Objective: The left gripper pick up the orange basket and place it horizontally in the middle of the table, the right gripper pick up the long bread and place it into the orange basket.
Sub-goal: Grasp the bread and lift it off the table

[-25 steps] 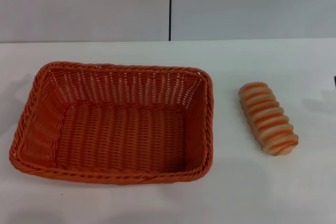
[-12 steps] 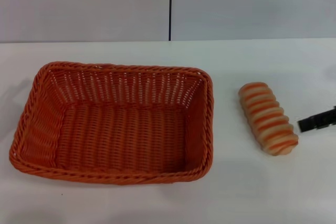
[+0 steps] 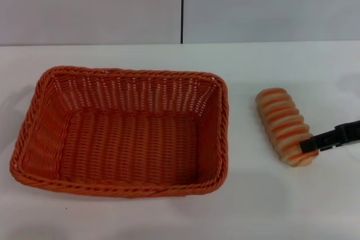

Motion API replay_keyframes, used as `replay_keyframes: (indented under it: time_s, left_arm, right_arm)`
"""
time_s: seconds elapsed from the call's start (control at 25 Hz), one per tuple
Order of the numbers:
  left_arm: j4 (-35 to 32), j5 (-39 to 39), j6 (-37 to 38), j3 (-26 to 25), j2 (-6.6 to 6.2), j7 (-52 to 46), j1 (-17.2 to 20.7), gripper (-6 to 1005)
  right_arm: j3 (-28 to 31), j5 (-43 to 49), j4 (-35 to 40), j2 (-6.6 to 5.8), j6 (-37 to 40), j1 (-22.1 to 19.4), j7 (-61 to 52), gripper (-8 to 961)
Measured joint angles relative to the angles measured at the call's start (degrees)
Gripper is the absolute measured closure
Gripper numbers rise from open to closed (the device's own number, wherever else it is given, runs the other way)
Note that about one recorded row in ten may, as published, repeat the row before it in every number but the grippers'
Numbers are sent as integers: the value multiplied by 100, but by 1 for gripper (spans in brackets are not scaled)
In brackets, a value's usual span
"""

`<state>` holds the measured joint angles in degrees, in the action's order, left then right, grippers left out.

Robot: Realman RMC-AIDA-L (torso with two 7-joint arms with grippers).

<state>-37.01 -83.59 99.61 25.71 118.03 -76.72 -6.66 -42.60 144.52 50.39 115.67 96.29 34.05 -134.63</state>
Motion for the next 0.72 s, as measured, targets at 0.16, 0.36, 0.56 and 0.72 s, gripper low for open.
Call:
replay_keyframes:
  time_s: [0.16, 0.36, 0.56, 0.72]
  left_arm:
    - [1, -1, -2, 2, 0, 0, 3, 241]
    - [2, -2, -11, 11, 0, -21, 7, 241]
    - [9, -9, 2, 14, 0, -49, -5, 241]
    - [62, -9, 5, 10, 0, -52, -33, 242]
  right_arm:
    - [6, -3, -182, 0, -158, 35, 74, 343]
    - [10, -10, -299, 24, -322, 65, 180, 345]
    - [23, -10, -361, 31, -369, 66, 288, 346]
    - [35, -10, -363, 33, -372, 66, 324, 452]
